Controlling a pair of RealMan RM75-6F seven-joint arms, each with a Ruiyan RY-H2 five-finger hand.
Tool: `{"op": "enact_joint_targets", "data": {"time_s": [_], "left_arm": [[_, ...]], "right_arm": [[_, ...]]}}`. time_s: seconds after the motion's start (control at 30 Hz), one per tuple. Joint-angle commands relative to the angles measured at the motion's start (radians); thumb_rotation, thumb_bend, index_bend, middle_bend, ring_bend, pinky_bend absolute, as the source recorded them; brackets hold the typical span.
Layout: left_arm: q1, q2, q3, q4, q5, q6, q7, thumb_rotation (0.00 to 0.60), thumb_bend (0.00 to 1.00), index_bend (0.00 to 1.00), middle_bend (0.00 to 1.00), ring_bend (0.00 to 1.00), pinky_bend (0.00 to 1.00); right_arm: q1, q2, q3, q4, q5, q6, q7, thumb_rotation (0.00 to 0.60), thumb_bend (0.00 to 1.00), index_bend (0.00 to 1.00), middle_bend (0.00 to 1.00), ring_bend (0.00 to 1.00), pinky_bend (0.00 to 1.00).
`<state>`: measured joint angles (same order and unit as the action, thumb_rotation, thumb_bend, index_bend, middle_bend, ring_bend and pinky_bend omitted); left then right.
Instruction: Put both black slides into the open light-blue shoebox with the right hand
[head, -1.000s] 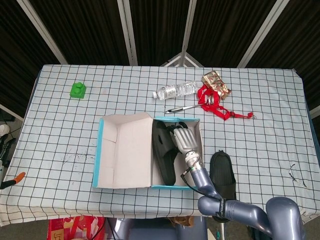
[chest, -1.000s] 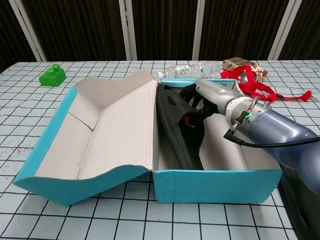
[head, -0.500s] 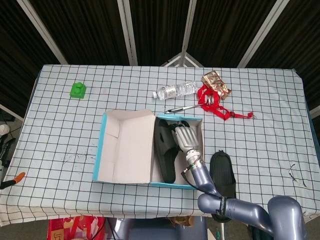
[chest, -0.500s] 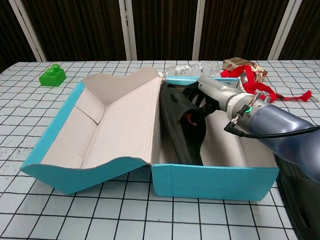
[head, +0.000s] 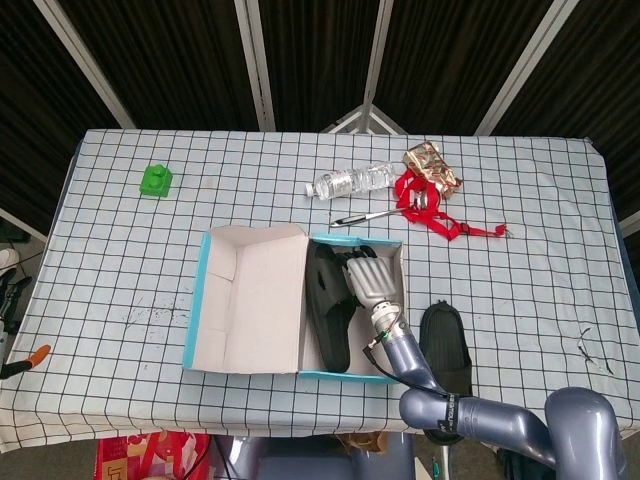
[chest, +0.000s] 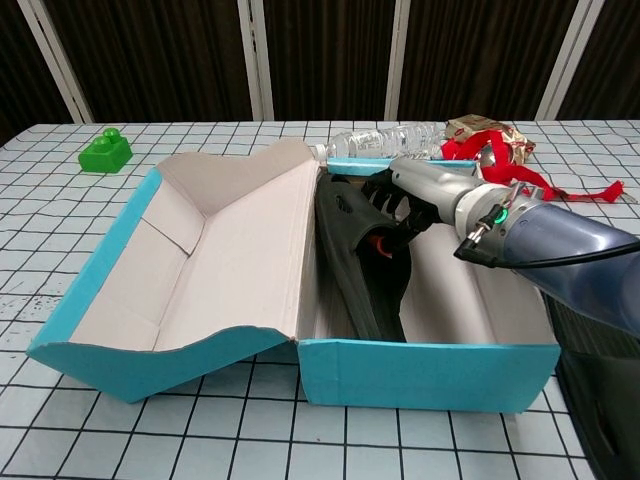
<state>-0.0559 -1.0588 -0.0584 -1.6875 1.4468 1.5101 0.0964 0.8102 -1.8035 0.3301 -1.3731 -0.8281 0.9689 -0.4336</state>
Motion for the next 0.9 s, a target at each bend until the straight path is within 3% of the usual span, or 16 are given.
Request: {"op": "enact_joint_targets", "data": {"time_s": [0.03,0.2,0.57,0.9], "left_arm": [[0.0,-0.001,0.0,0.0,0.0,-0.001,0.001,0.6,0.17,0.11,0.0,0.0,0.0],[0.0,-0.001,0.0,0.0,0.001,0.0,0.002,0.6,0.17,0.11,0.0,0.0,0.0],[0.0,-0.001,0.0,-0.001,0.001,0.001,0.0,0.6,0.17,0.11,0.0,0.0,0.0],[0.0,0.0,0.001,-0.001,0.0,-0.001,0.001,0.6,0.17,0.11,0.0,0.0,0.0]], "right_arm": [[0.008,0.009,-0.004,-0.011,0.018,0.002,-0.025,0.6,0.31,0.28,0.32,0.23,0.09],[0.019,0.022,-0.008,-0.03,0.052,0.012,-0.071,0.6,0.25,0.21,0.29,0.2,0.09],[0.043,0.043,-0.014,-0.076,0.131,0.036,-0.155,0.6,0.21,0.07,0.28,0.18,0.07],[0.059,0.056,-0.02,-0.101,0.164,0.054,-0.184,0.6,0.21,0.06,0.17,0.15,0.07]]}}
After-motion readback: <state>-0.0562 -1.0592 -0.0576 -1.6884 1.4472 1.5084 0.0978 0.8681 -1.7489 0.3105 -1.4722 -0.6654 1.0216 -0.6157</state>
